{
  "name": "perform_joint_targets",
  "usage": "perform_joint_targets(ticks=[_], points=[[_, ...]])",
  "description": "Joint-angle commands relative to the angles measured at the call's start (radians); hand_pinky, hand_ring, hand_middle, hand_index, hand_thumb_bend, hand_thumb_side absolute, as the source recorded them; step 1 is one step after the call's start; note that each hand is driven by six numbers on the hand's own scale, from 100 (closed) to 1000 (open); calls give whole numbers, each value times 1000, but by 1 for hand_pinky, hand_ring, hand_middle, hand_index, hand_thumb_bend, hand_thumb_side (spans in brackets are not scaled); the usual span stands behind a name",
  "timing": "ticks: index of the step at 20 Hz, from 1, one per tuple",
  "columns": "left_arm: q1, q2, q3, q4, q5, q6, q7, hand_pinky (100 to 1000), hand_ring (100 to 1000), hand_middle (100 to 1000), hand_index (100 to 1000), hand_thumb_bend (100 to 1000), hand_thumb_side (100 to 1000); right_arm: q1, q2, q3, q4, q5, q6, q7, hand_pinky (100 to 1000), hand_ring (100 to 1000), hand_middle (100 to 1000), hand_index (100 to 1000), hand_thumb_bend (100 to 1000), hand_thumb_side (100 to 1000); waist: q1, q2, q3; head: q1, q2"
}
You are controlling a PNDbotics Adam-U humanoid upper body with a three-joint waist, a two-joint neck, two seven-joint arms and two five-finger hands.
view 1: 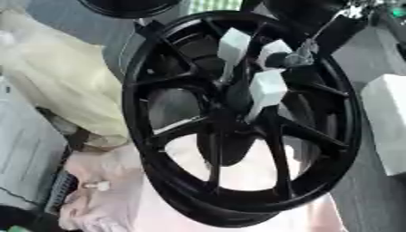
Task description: Pull the pin out of the wheel hub.
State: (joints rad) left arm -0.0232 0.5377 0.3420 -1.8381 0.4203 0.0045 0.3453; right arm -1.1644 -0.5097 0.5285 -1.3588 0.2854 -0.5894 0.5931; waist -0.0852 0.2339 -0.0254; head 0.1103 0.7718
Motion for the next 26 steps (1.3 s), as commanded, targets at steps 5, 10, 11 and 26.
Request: perform_joint_targets(ticks=[5,10,11,26], points=[[-9,39,6,-16,-5,-2,-5,523,522,526,661,123,885,-12,-50,13,-2,46,-318,314,819,819,750,809,446,296,7,-14,5,-2,-2],[-9,39,4,-15,-5,-1,-6,523,523,527,661,122,886,-3,-43,13,-4,69,-318,314,815,817,749,808,447,290,8,-13,4,4,-2],[-9,39,4,-15,-6,-1,-7,523,523,527,661,122,886,-1,-41,12,-6,71,-318,314,815,817,749,807,447,289,9,-13,3,6,-2],[-1,39,5,-13,-8,-1,-7,523,524,528,661,121,889,9,-35,12,3,129,-318,314,804,803,744,806,442,270,13,-14,-19,-2,-2]])
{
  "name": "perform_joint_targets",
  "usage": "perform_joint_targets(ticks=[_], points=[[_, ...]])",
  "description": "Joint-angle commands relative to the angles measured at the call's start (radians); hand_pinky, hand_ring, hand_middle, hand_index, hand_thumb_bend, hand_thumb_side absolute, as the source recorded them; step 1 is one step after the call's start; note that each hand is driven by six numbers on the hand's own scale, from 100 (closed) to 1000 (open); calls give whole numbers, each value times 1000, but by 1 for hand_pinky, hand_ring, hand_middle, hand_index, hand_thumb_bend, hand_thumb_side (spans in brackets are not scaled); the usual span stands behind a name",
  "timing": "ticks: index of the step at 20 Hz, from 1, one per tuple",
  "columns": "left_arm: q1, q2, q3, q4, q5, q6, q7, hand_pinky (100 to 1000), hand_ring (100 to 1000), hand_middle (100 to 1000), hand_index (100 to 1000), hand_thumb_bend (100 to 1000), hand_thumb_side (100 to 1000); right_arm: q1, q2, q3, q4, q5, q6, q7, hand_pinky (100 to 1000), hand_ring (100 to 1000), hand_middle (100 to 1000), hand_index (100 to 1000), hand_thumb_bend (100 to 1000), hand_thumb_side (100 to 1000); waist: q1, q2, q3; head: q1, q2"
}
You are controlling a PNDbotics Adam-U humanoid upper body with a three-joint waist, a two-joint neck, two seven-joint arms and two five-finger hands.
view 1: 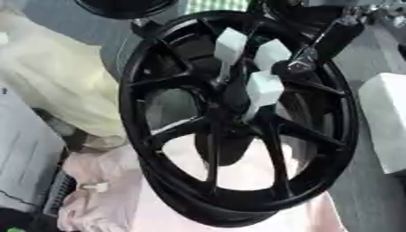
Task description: Pull the pin out of the wheel hub.
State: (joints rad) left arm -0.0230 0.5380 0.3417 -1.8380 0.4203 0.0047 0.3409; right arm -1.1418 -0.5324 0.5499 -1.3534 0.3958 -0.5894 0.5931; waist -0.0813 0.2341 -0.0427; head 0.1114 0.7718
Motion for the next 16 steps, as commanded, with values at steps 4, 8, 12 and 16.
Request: perform_joint_targets(ticks=[4,8,12,16], points=[[-2,39,3,-13,-9,0,-5,523,524,529,661,121,890,-16,-8,-12,8,43,-318,314,804,803,745,807,442,269,9,-13,-8,-6,-2],[-1,39,3,-12,-10,0,-5,523,524,529,661,121,891,-15,-6,-11,19,62,-318,314,804,803,745,807,442,268,8,-11,-8,-8,-2],[-1,40,3,-12,-11,1,-5,523,524,529,661,121,894,-14,-4,-13,24,68,-318,314,801,801,745,807,443,266,7,-8,-6,-11,-2],[-4,41,1,-12,-13,2,-8,522,523,529,661,120,896,-13,1,-20,35,81,-318,314,799,800,744,807,441,261,5,-1,0,-17,-2]])
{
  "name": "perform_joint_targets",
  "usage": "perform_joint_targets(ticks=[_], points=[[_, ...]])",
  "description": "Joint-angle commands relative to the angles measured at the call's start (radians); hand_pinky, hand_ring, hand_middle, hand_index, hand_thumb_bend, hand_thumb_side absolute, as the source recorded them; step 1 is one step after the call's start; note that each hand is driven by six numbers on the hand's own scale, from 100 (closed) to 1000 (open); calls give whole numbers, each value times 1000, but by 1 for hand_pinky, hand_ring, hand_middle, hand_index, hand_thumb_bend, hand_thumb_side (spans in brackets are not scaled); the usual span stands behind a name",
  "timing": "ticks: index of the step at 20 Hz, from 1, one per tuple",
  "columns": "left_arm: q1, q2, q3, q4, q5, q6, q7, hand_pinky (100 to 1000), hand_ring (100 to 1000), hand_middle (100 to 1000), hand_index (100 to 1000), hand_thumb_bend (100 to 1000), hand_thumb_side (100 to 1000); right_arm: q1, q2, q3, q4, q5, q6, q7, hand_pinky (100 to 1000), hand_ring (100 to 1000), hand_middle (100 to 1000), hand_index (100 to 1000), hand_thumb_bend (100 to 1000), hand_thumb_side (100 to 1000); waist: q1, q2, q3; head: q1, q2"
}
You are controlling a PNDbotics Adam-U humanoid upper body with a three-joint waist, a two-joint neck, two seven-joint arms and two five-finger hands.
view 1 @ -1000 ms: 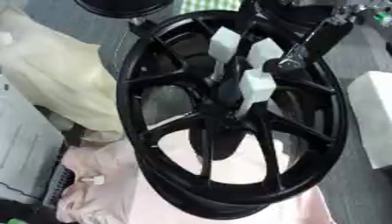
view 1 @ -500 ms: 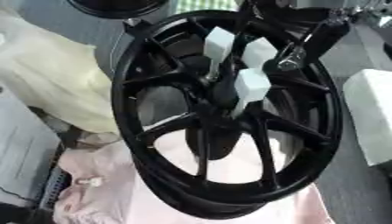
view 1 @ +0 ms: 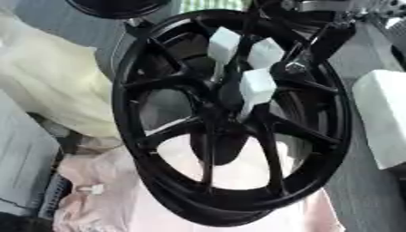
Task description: Pull the pin out of the wheel hub.
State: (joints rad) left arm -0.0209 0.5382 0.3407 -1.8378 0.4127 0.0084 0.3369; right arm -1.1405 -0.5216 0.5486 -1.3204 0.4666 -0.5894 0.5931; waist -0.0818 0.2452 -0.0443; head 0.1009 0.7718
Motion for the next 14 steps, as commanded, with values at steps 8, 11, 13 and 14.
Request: perform_joint_targets(ticks=[8,11,13,14], points=[[-6,42,1,-13,-9,-1,-4,522,524,530,661,118,899,-18,-9,-29,16,36,-318,314,800,801,745,808,438,251,3,-3,9,-11,-3],[-6,42,1,-13,-10,-1,-5,522,524,530,661,118,899,-18,-8,-30,18,38,-318,314,800,801,745,808,438,251,3,-3,9,-11,-3],[-6,42,1,-13,-10,-1,-5,522,524,530,661,118,899,-18,-8,-30,18,39,-318,314,800,801,745,808,438,251,3,-3,9,-11,-3],[-6,43,1,-13,-11,-1,-5,522,524,531,661,116,901,-18,-10,-29,20,41,-318,314,795,796,741,806,433,231,2,0,11,-12,-5]])
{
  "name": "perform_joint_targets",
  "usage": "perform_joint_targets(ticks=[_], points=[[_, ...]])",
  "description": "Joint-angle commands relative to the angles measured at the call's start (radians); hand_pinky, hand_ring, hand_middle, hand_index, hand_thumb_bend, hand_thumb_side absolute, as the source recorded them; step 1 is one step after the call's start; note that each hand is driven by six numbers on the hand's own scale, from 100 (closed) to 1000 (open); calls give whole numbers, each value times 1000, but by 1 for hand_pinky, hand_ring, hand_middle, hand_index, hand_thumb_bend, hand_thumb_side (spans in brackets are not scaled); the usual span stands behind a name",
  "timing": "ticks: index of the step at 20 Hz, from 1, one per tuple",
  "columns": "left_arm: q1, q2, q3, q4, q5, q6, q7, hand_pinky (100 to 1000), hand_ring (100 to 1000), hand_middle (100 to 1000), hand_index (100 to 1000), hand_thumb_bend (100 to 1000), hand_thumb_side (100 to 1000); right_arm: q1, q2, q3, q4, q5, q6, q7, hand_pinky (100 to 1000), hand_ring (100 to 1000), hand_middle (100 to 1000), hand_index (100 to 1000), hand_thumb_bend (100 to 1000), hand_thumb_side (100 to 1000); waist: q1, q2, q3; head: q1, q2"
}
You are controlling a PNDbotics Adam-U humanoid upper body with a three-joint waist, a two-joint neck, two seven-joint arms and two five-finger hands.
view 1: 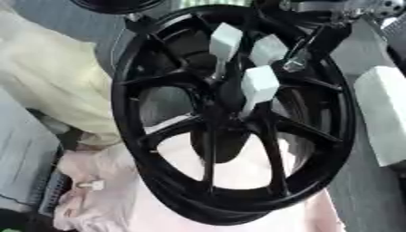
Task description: Pull the pin out of the wheel hub.
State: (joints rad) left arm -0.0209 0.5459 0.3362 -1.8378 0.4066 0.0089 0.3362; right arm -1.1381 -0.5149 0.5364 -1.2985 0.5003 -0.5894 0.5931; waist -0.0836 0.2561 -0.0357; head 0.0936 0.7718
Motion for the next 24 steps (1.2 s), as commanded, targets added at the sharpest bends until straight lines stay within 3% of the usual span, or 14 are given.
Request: perform_joint_targets(ticks=[1,15,24], points=[[-7,36,5,-13,-5,-1,-5,522,524,531,661,116,901,-21,-18,-17,2,15,-318,314,795,796,740,806,432,230,3,-8,6,-6,-8],[-11,40,2,-13,-9,-2,-9,523,525,532,660,113,901,-29,-18,-12,36,73,-318,314,782,770,708,792,425,208,3,2,14,-25,-9],[-14,40,0,-12,-8,0,-14,523,526,534,660,114,901,-35,-13,-22,20,25,-318,314,764,733,591,714,412,164,4,2,14,-28,-13]])
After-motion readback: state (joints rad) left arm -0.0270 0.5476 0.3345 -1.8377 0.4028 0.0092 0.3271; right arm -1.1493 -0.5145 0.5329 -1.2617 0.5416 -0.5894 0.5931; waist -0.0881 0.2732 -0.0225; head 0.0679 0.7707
